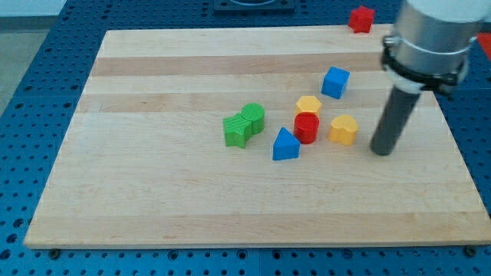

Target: Push a group of blocks towards the center

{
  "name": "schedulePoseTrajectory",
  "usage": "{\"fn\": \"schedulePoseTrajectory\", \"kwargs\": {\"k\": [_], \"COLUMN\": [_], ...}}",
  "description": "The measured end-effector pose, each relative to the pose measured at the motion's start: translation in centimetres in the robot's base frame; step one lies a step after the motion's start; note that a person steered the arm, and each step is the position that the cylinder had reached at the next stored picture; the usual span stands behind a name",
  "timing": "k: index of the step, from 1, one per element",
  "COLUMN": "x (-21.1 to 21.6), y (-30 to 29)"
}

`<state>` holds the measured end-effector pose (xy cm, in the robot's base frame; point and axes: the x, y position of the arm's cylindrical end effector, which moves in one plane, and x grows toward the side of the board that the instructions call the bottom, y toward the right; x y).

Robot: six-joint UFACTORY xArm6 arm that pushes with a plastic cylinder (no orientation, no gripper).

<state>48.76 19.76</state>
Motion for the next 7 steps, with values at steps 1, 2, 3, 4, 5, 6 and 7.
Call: {"fn": "schedulePoseTrajectory", "kwargs": {"k": [1, 2, 3, 4, 5, 6, 7], "x": [0.2, 0.2, -0.7, -1.6, -1.7, -1.8, -1.9], "y": [1.8, 2.2, -0.4, -4.9, -9.4, -13.1, -15.9]}}
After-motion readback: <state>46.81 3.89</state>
